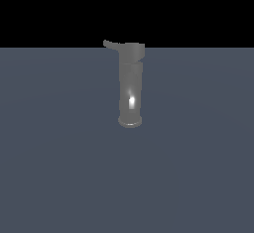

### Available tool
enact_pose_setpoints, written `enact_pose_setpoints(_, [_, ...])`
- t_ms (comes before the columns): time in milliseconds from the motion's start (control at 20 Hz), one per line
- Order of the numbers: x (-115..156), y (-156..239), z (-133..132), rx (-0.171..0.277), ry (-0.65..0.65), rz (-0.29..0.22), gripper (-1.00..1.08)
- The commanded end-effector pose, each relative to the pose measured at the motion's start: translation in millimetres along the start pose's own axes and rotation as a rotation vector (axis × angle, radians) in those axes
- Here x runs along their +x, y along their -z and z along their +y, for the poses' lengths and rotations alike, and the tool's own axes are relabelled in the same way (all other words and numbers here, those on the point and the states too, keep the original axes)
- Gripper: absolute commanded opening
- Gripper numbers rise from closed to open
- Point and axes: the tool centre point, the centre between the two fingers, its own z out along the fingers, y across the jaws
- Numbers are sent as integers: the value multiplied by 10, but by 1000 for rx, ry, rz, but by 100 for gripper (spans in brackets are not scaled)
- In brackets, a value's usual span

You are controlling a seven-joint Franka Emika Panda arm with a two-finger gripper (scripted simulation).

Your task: Turn on the faucet by rotating a designated handle.

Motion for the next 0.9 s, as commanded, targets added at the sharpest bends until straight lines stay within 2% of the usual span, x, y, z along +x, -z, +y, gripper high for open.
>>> enact_pose_setpoints(0, [0, 0, 0, 0, 0, 0, -100])
enact_pose_setpoints(500, [9, -105, -30, 39, -38, -35, -100])
enact_pose_setpoints(850, [40, -101, -29, 35, -51, -34, -100])
